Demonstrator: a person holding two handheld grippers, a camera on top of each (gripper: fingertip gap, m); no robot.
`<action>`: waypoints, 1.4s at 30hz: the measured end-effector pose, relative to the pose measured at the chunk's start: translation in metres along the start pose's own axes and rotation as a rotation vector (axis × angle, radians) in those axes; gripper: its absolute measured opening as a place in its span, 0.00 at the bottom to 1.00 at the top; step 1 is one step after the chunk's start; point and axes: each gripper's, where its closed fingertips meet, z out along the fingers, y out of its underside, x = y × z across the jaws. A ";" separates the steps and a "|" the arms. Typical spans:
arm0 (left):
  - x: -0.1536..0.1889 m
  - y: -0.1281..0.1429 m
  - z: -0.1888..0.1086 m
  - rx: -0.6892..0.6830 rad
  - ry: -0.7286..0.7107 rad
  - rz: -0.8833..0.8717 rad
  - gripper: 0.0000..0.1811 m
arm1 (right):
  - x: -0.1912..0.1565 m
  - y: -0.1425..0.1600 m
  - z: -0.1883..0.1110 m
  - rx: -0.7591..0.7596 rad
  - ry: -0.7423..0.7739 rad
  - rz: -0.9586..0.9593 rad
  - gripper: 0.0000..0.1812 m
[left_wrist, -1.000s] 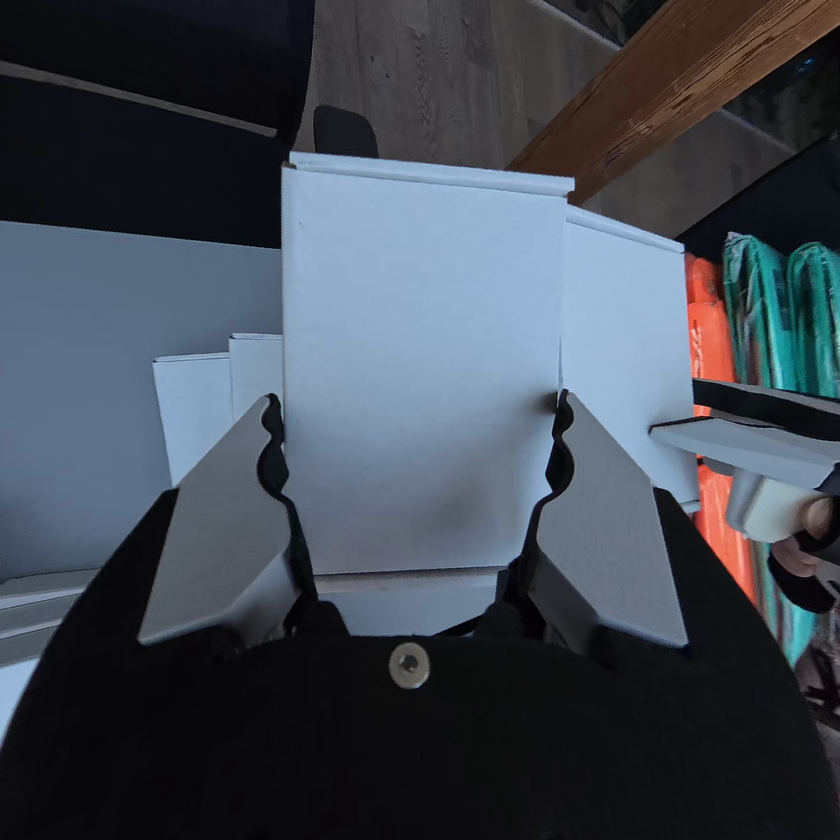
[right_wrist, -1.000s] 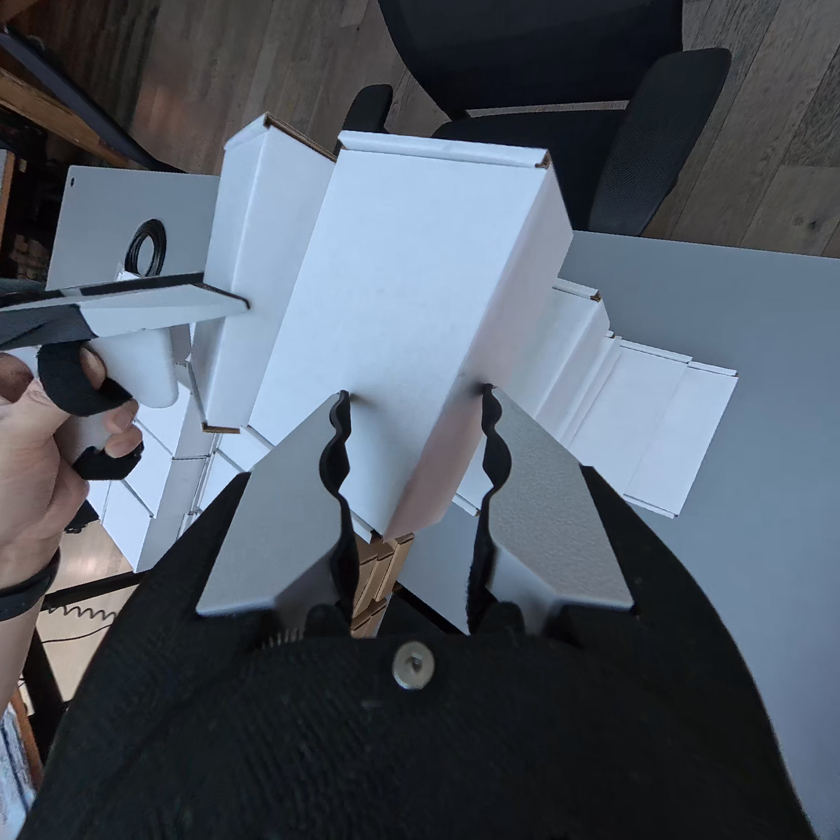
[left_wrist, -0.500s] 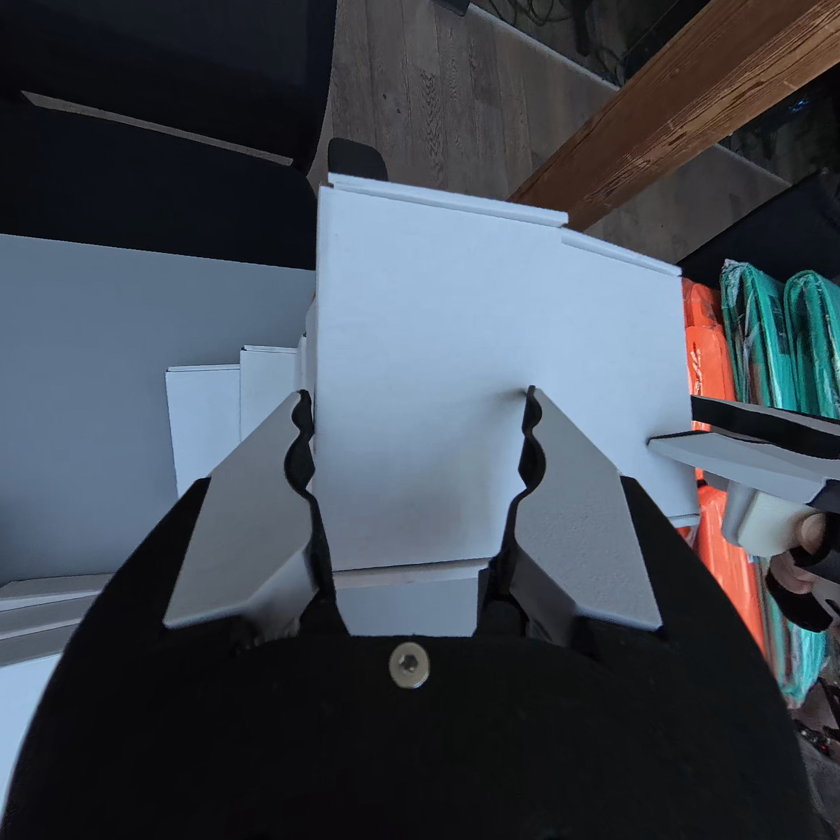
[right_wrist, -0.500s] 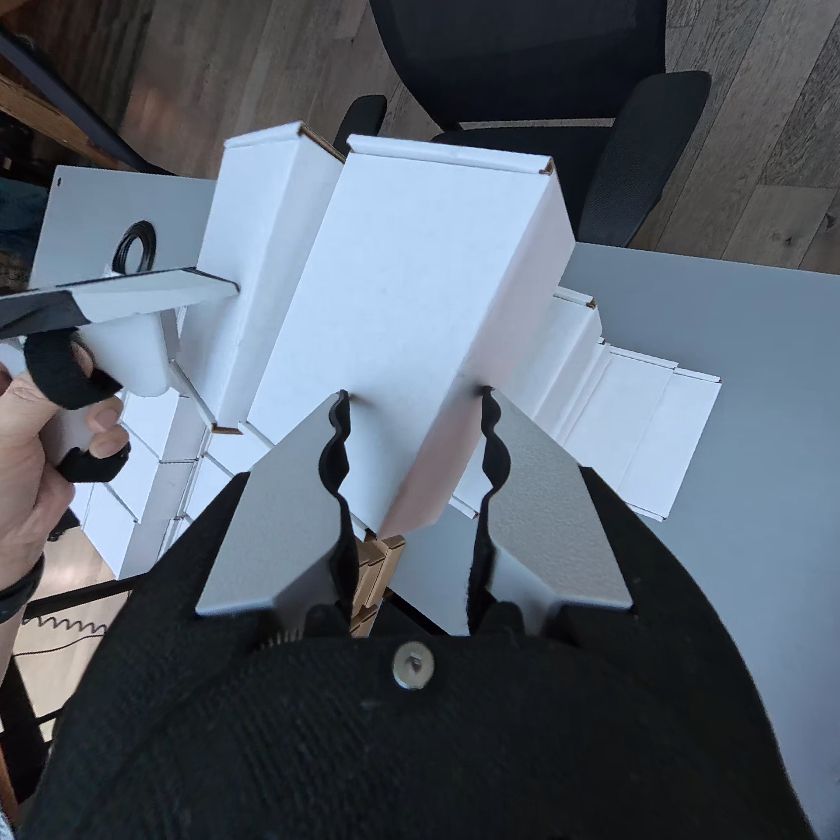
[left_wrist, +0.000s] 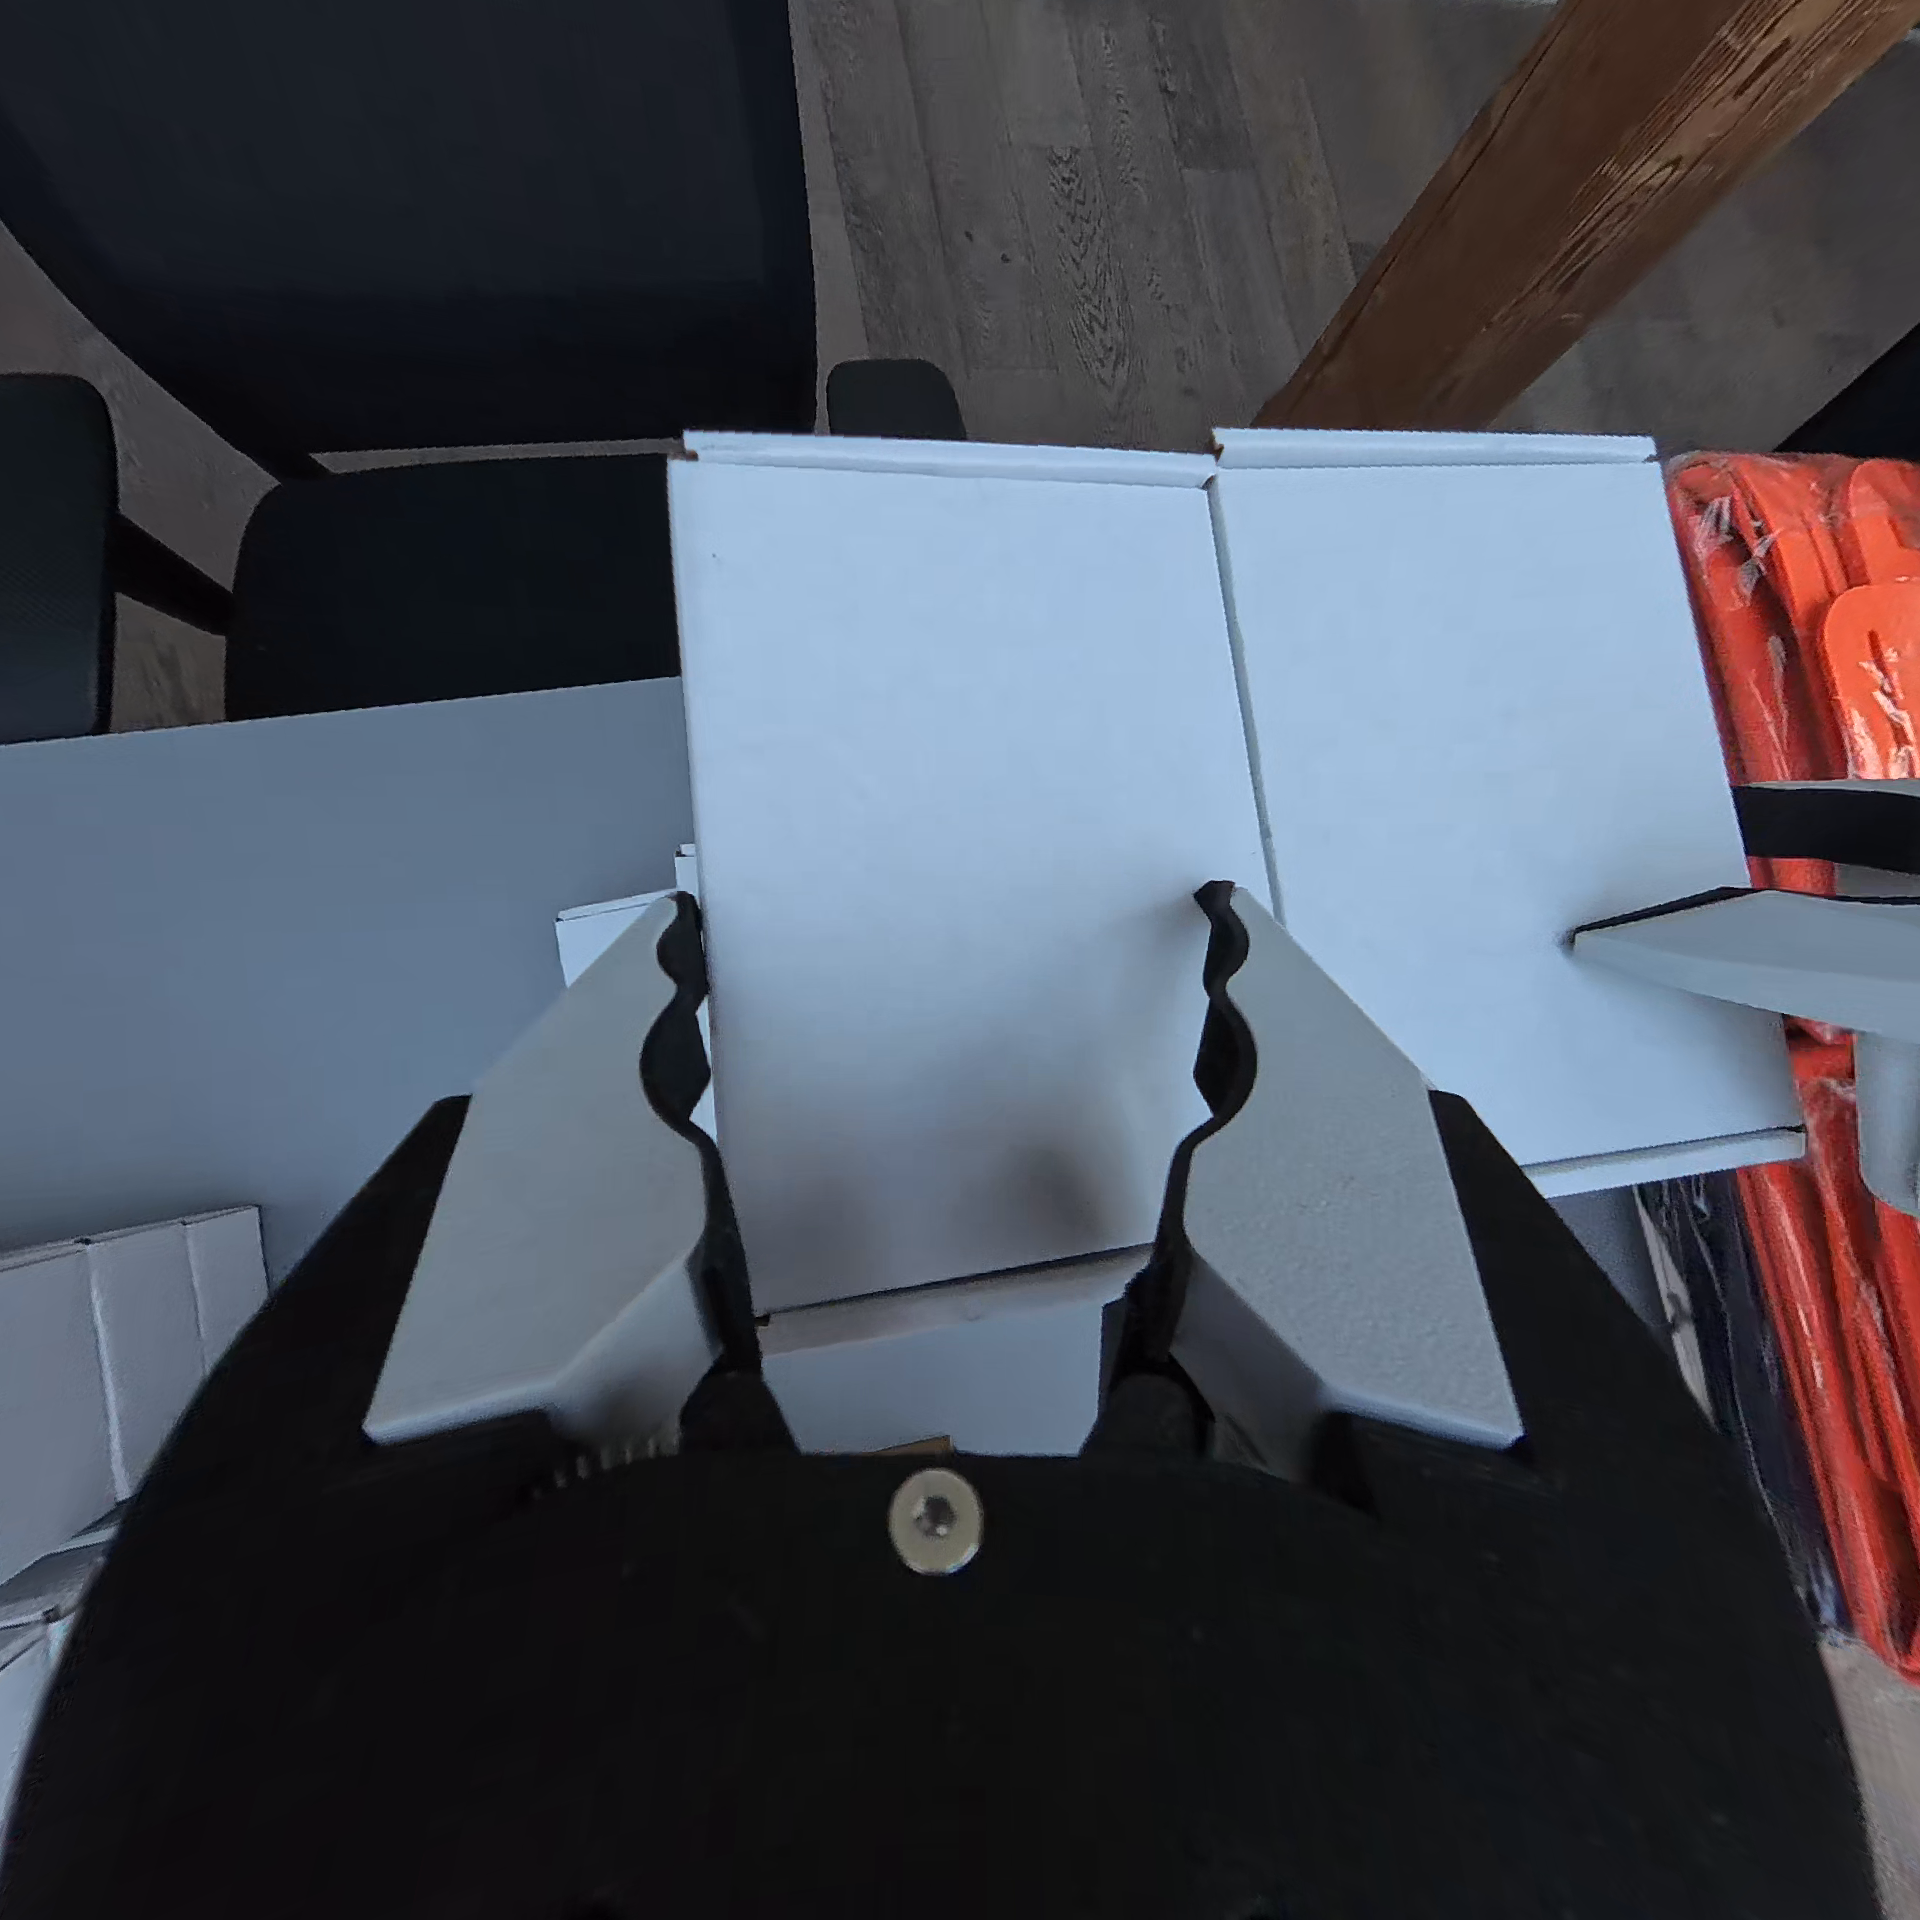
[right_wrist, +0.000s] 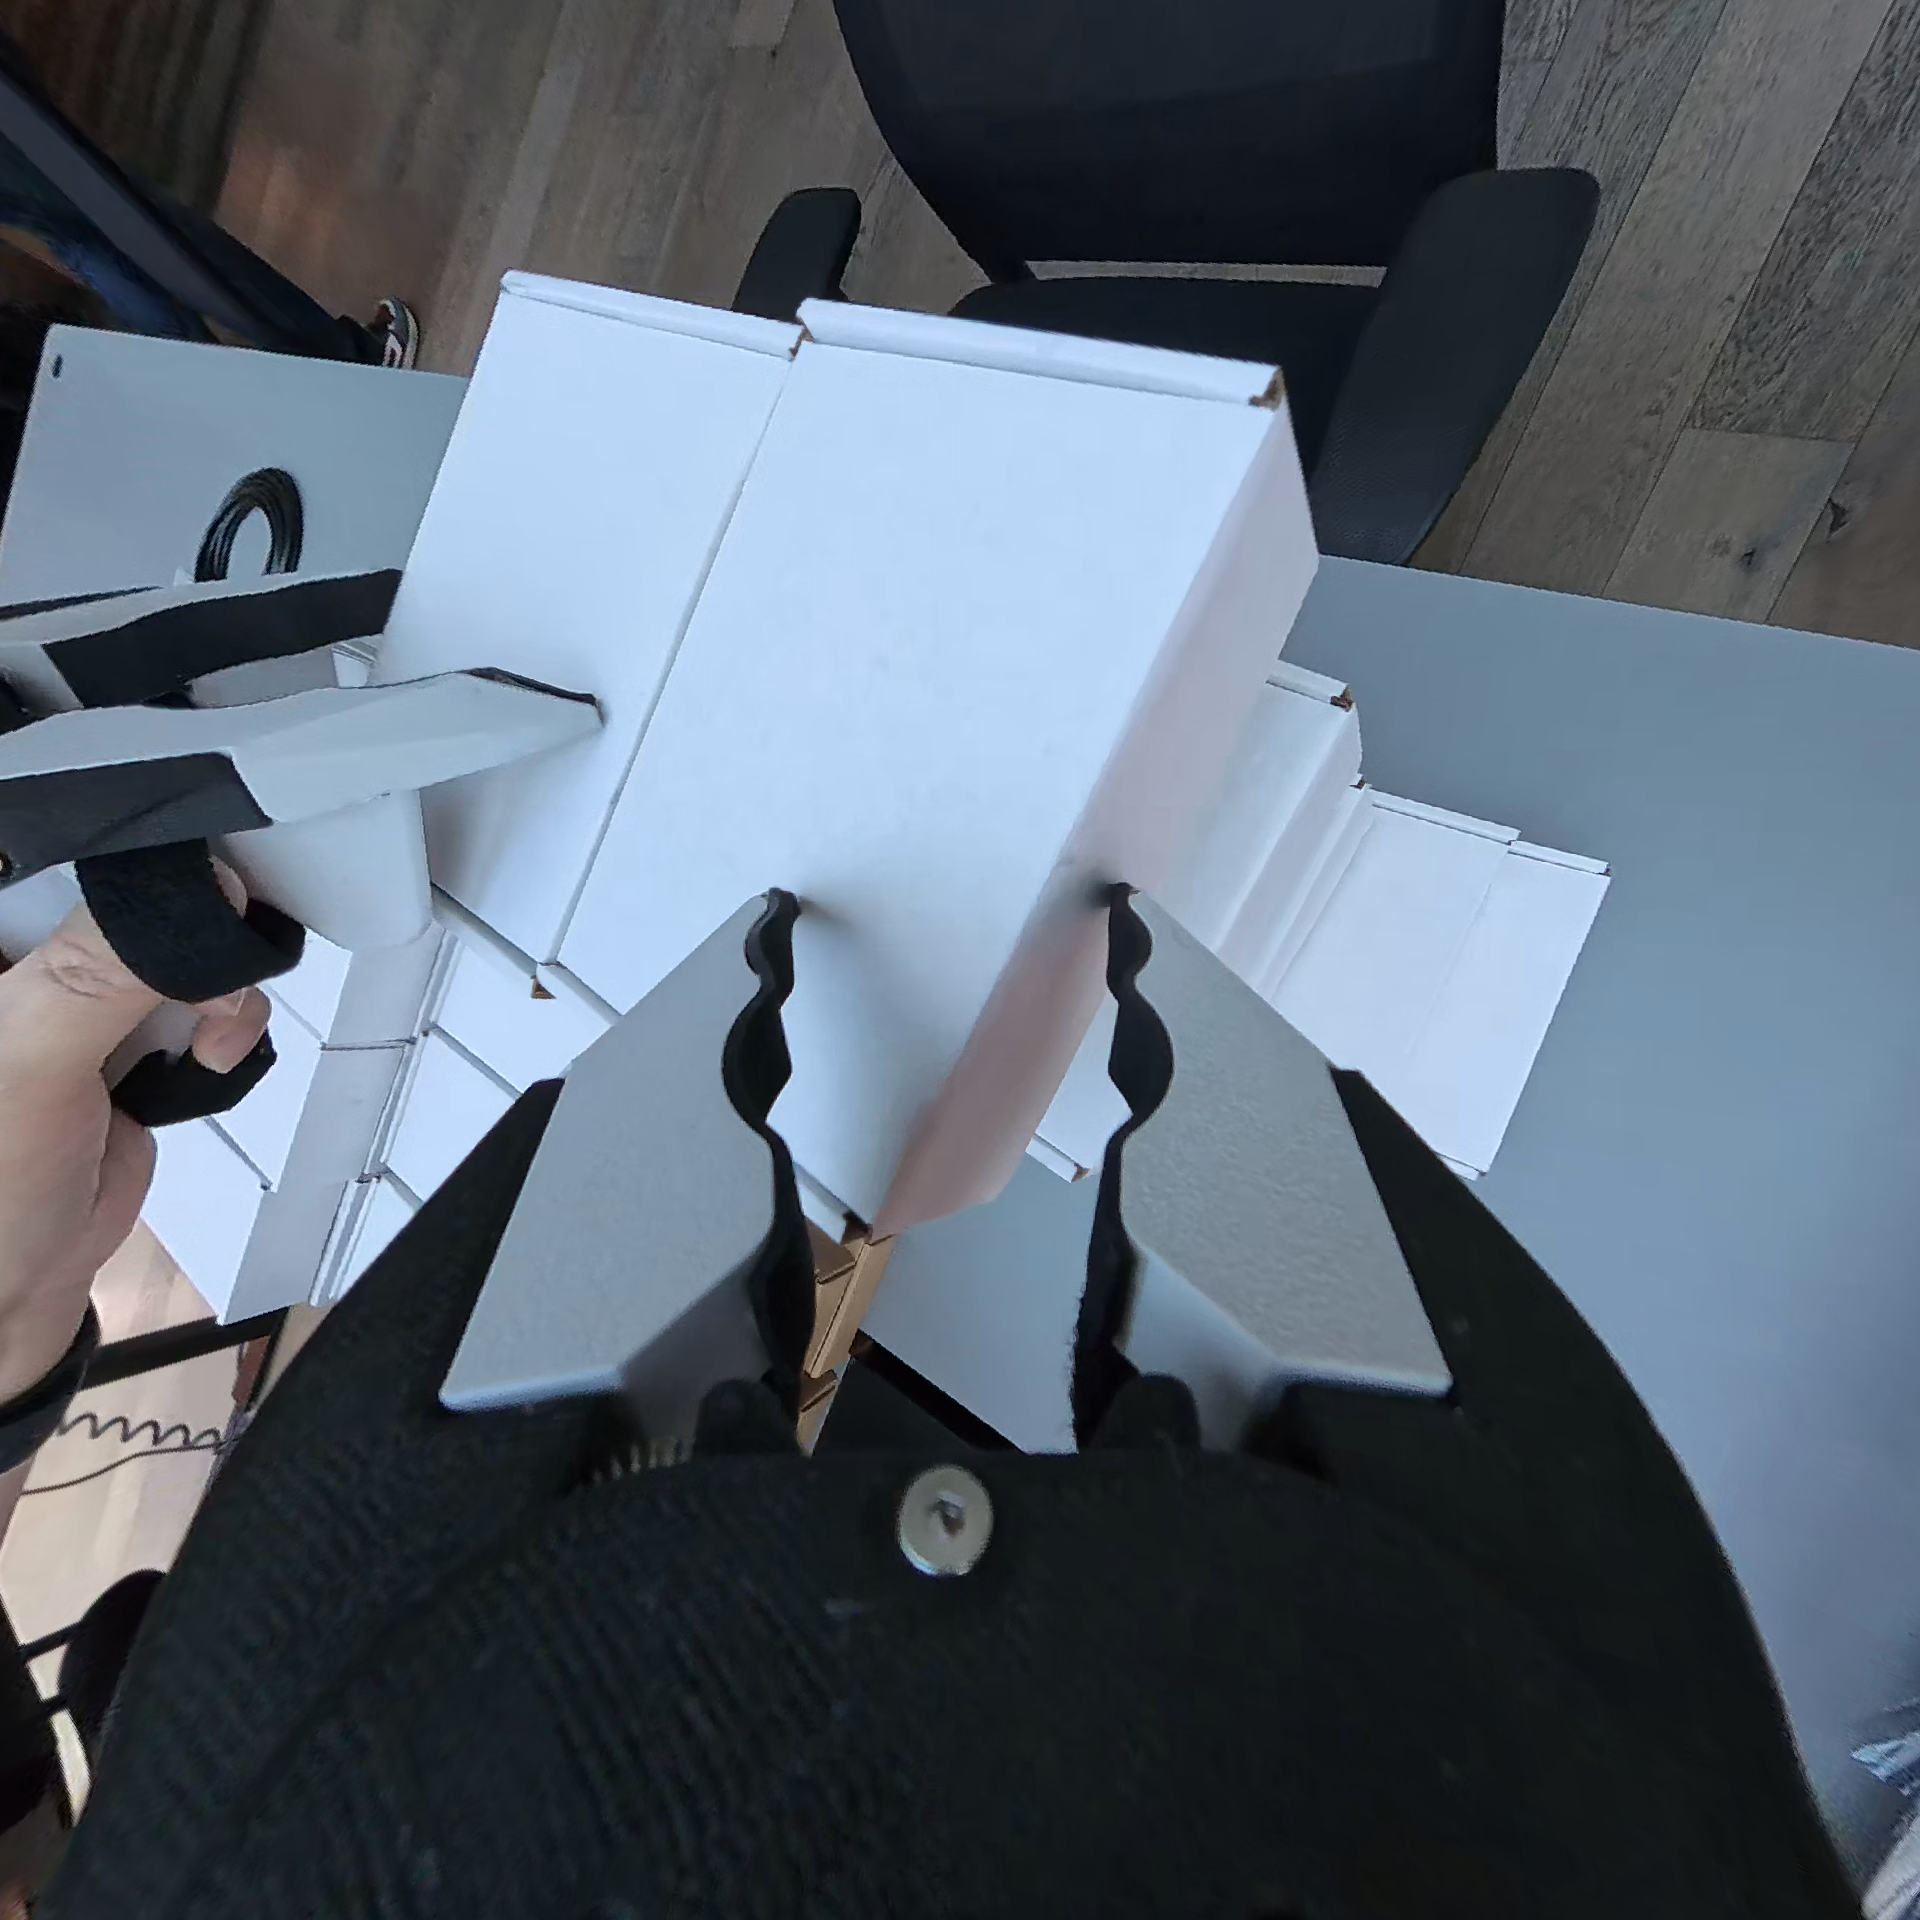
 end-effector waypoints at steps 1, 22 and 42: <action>0.001 -0.001 -0.001 0.005 -0.006 0.016 0.53 | 0.000 0.000 0.000 -0.005 0.008 -0.005 0.34; 0.013 0.006 0.004 0.042 -0.016 0.052 0.69 | -0.002 -0.003 0.002 0.032 0.122 -0.090 0.38; 0.014 0.008 0.001 0.052 -0.019 0.052 0.68 | -0.061 -0.045 0.041 -0.324 0.291 -0.187 0.27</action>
